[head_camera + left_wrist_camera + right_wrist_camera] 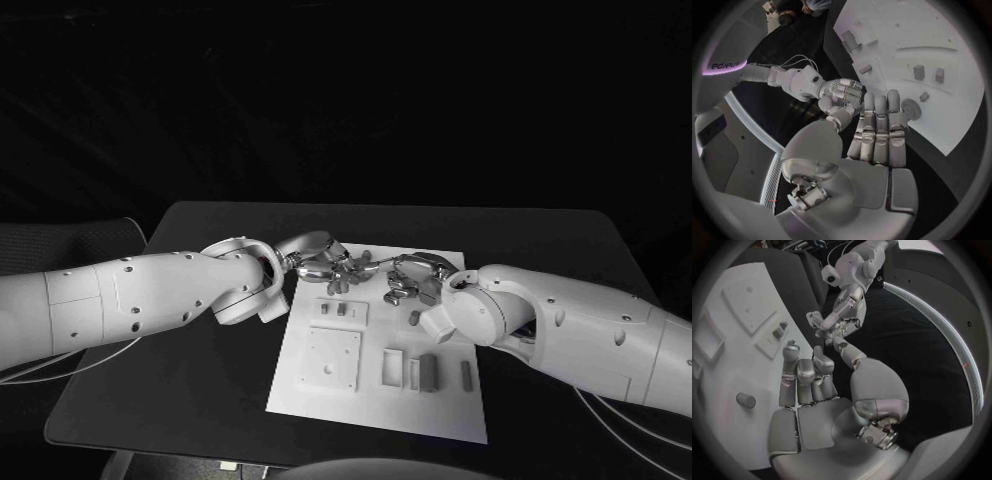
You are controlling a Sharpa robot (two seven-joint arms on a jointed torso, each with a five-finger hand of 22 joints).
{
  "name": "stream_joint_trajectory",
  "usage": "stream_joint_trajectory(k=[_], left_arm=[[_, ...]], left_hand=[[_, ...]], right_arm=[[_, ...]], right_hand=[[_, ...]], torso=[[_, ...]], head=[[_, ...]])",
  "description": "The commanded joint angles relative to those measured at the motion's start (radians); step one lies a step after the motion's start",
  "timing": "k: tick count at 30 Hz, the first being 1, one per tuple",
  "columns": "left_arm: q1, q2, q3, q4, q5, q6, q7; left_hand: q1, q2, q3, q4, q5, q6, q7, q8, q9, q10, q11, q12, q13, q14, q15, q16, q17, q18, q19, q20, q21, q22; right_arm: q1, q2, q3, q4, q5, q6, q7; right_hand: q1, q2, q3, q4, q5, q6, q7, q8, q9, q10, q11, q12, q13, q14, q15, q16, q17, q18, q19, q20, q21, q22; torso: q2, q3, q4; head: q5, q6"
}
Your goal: Assemble the parts on the task board
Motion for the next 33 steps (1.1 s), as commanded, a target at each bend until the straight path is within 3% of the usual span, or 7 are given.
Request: stream_joint_trajectory(k=[1, 23, 33], left_arm=[[0.0, 0.003, 0.001, 0.003, -0.002, -0.006, 0.003], [0.0, 0.006, 0.001, 0.004, -0.002, 0.002, 0.0], [0.0, 0.007, 0.001, 0.004, -0.002, -0.001, -0.002]], left_hand=[[0.009, -0.001, 0.004, 0.004, 0.004, 0.01, 0.0, 0.004, 0.001, 0.009, -0.001, -0.003, -0.001, 0.007, 0.003, 0.006, 0.001, 0.019, 0.002, -0.003, 0.006, 0.001], [0.01, -0.002, 0.003, 0.004, 0.004, 0.01, 0.0, 0.004, 0.001, 0.01, -0.001, -0.004, -0.001, 0.007, 0.003, 0.006, 0.001, 0.019, 0.002, -0.003, 0.006, 0.003], [0.01, -0.002, 0.003, 0.004, 0.004, 0.01, 0.0, 0.004, 0.001, 0.011, -0.001, -0.004, -0.002, 0.007, 0.003, 0.006, 0.001, 0.019, 0.002, -0.004, 0.006, 0.004]], right_arm=[[0.0, 0.001, 0.001, 0.002, -0.027, 0.015, 0.014], [0.0, 0.005, 0.002, 0.004, -0.044, 0.009, 0.027], [0.0, 0.005, 0.002, 0.005, -0.061, 0.013, 0.028]], right_hand=[[0.008, 0.006, -0.003, -0.002, 0.007, 0.01, -0.001, 0.006, 0.002, -0.004, -0.005, 0.006, -0.001, 0.001, -0.009, 0.004, 0.001, 0.022, -0.005, 0.003, 0.005, 0.016], [0.052, 0.042, 0.008, -0.003, 0.025, 0.045, -0.014, 0.027, 0.019, 0.005, -0.017, 0.007, -0.006, -0.001, -0.021, 0.004, 0.002, 0.022, -0.009, 0.004, 0.009, 0.018], [0.077, 0.051, 0.054, -0.002, 0.005, 0.094, -0.031, 0.05, 0.036, 0.013, -0.034, 0.004, -0.011, -0.001, -0.035, 0.003, 0.003, 0.022, -0.011, 0.007, 0.012, 0.017]], torso=[[0.0, -0.0002, 0.0], [0.0, 0.0003, 0.0002], [0.0, -0.0001, 0.0002]], head=[[0.001, 0.0], [0.003, -0.002], [0.003, -0.002]])
